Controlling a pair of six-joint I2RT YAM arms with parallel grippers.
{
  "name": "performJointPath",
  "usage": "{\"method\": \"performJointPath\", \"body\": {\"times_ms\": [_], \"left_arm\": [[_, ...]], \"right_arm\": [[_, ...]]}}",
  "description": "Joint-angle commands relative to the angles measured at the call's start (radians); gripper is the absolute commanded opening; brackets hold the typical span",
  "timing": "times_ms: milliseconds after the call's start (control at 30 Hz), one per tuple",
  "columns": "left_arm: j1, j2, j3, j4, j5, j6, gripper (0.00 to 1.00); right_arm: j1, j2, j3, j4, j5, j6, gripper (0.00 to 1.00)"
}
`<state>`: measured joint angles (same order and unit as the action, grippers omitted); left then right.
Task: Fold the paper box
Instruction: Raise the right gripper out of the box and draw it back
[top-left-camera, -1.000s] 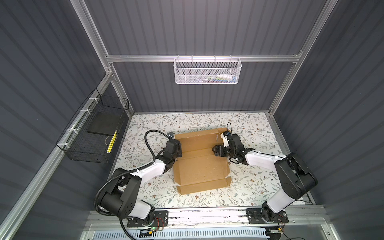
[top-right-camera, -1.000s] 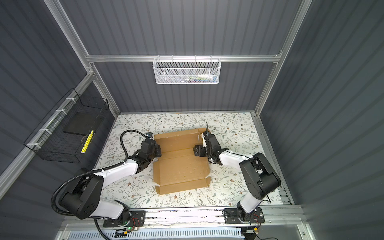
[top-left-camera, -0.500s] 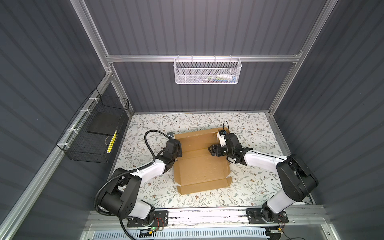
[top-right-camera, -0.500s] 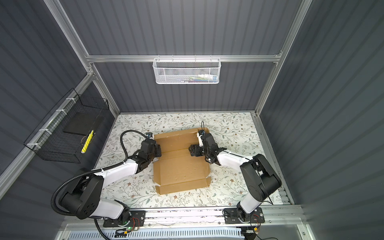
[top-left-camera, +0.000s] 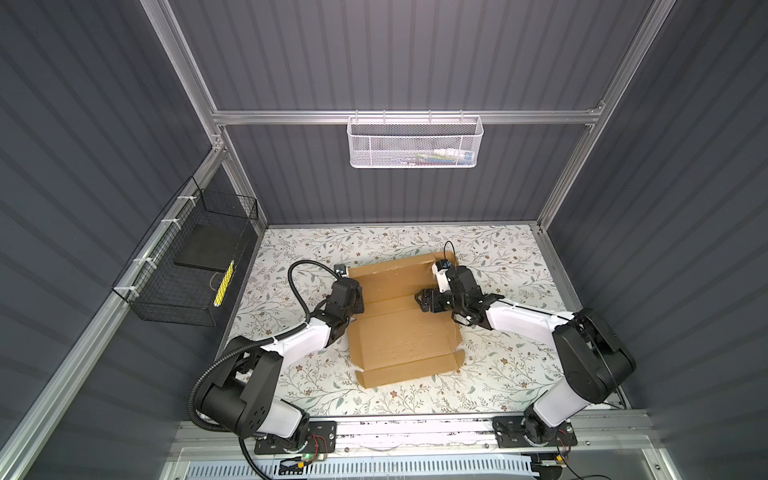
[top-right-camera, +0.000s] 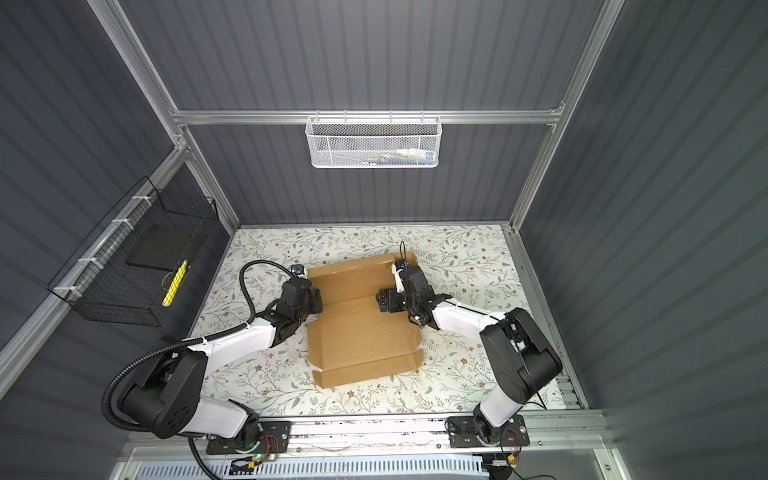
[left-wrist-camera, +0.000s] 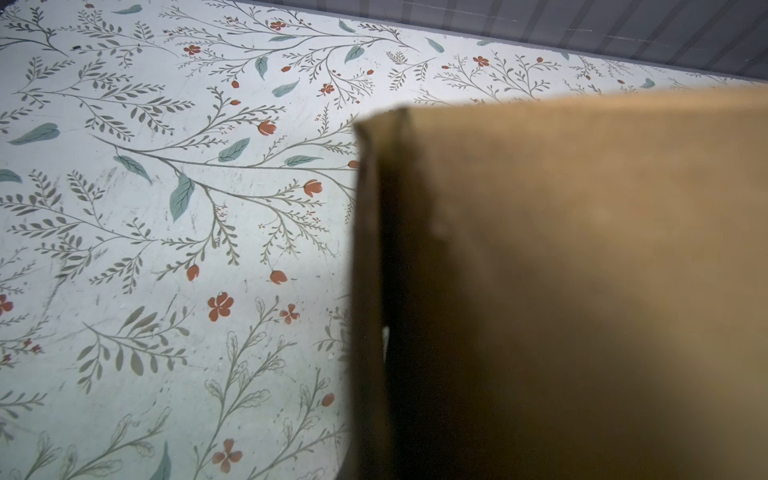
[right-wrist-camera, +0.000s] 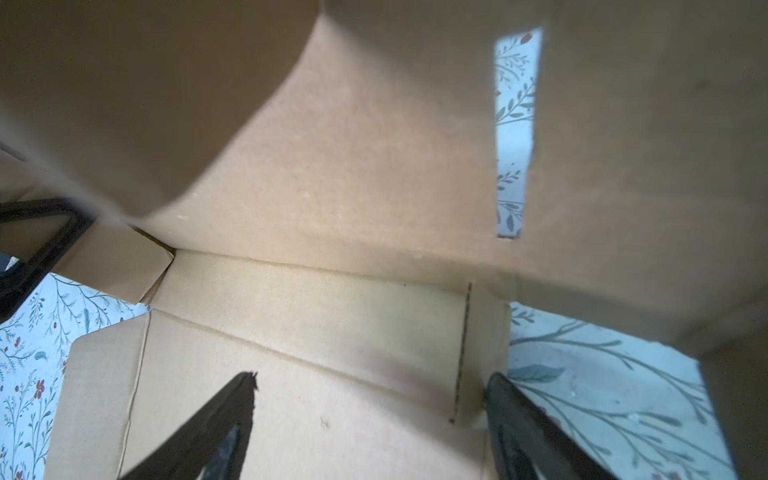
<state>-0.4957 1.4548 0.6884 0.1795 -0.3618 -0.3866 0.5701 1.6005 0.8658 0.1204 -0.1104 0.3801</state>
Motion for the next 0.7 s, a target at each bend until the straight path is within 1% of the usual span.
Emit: {"method": "performJointPath", "body": {"times_ms": [0,200,333,467,533,667], "left_arm": [[0.000,-0.024,0.008,0.017,0.012,-0.011,0.00],[0.003,-0.029,0.005,0.015,0.011,-0.012,0.00],[0.006,-0.033,0.003,0.014,0.014,-0.012,0.00],[0.014,-0.036,0.005,0.007,0.024,-0.012,0.00],[0.016,-0.035,0.007,0.003,0.027,-0.014,0.00],[0.020,-0.040,0.003,0.003,0.027,-0.017,0.00]], "right_arm": [[0.007,-0.072,-0.026,-0.035,0.035,-0.029,0.87],[0.004,-0.172,-0.060,-0.105,0.094,-0.055,0.87],[0.002,-0.230,-0.069,-0.164,0.174,-0.064,0.85],[-0.017,-0.272,-0.067,-0.219,0.244,-0.064,0.79],[-0.032,-0.283,-0.063,-0.233,0.256,-0.066,0.77],[-0.053,-0.274,-0.049,-0.238,0.244,-0.079,0.74]]}}
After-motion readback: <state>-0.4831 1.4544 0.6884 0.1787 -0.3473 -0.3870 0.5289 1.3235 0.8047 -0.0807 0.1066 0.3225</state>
